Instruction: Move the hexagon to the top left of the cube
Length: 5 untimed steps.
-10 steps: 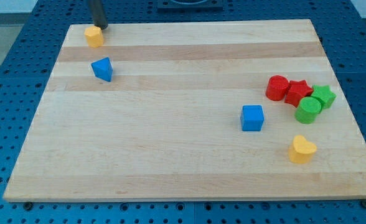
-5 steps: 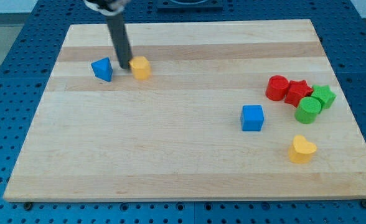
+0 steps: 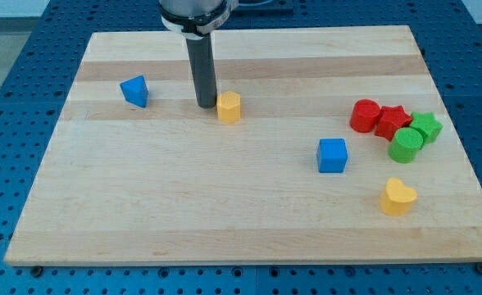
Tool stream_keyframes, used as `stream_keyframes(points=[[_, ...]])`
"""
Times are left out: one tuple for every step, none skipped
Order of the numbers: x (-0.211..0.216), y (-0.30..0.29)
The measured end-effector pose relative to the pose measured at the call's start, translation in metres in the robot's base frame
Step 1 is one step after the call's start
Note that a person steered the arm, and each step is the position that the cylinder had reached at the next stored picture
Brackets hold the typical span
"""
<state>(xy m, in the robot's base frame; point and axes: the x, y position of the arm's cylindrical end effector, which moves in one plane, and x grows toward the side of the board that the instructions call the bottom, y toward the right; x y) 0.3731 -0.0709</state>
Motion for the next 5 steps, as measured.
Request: stream_keyframes(points=[[0.008,0.019],[0.039,0.055],[0.047,0.068],[0.054,0.080],[0.075,0.110]])
